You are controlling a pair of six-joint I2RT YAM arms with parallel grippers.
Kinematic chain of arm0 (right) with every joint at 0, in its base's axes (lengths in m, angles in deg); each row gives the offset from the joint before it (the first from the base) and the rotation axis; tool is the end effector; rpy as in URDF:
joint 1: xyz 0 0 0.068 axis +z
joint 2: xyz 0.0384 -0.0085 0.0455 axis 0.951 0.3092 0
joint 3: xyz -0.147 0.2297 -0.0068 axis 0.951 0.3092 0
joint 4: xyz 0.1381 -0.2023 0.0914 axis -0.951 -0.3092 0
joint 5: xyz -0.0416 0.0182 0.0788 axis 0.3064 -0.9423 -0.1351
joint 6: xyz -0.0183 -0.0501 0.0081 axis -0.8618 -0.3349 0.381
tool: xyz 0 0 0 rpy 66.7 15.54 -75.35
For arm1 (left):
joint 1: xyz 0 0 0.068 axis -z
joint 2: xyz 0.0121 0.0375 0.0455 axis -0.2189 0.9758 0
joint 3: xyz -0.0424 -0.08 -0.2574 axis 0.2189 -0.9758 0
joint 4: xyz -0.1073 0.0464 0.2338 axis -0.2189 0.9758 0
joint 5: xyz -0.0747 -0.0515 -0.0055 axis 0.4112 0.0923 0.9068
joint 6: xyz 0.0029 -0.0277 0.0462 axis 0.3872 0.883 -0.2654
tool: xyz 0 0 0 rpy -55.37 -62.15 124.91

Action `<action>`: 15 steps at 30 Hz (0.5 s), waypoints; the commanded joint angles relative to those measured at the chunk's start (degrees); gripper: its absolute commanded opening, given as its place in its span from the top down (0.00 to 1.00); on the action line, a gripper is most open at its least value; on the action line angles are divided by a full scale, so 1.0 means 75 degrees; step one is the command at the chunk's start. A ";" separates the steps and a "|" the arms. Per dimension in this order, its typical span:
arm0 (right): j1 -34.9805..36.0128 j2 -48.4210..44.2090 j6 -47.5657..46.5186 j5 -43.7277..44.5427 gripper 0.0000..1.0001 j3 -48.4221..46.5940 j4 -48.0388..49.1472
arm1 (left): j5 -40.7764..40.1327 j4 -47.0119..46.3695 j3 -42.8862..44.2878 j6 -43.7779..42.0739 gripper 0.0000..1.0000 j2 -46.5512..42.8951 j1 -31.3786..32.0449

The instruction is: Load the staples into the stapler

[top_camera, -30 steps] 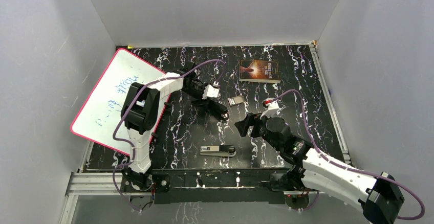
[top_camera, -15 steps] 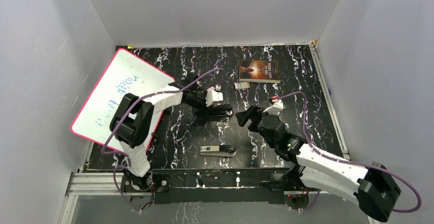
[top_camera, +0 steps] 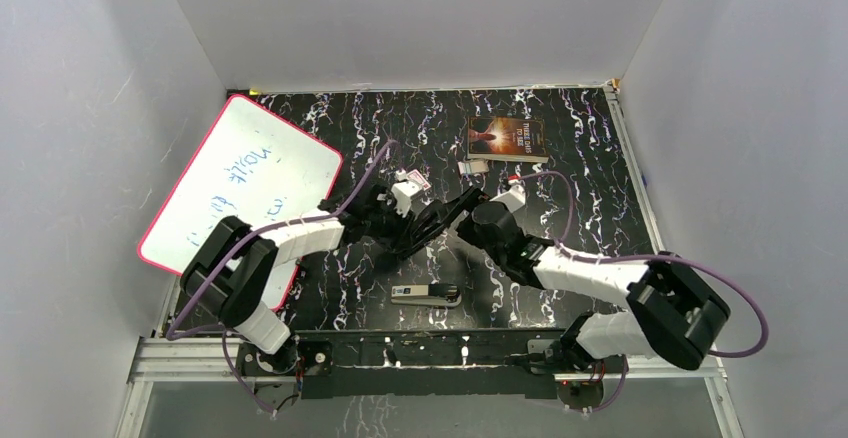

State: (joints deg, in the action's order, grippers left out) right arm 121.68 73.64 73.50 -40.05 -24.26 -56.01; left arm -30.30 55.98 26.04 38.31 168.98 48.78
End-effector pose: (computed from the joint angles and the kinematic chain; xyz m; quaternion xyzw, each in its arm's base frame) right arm 0.1799 0.1867 0.2043 0.2374 0.7863 0.3444 0.4547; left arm 0.2529 -0.2002 0.1734 0.3841 0.8225 -0.2624 0.3272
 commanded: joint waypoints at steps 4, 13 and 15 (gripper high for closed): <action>-0.0492 0.0922 0.0846 -0.1268 0.19 -0.0490 0.1198 | 0.0223 -0.1831 -0.0902 0.3029 1.00 -0.0530 0.0033; -0.0733 0.1851 0.0979 -0.2339 0.26 -0.0893 0.1563 | 0.0447 -0.2287 -0.1233 0.3433 1.00 -0.0464 0.0033; -0.0753 0.1955 0.1045 -0.2365 0.26 -0.0987 0.1461 | 0.0402 -0.2211 -0.1217 0.3344 1.00 -0.0446 0.0036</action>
State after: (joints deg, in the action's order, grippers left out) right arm 116.43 87.21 79.88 -55.18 -28.45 -48.32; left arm -29.54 40.57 17.04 62.17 166.59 48.76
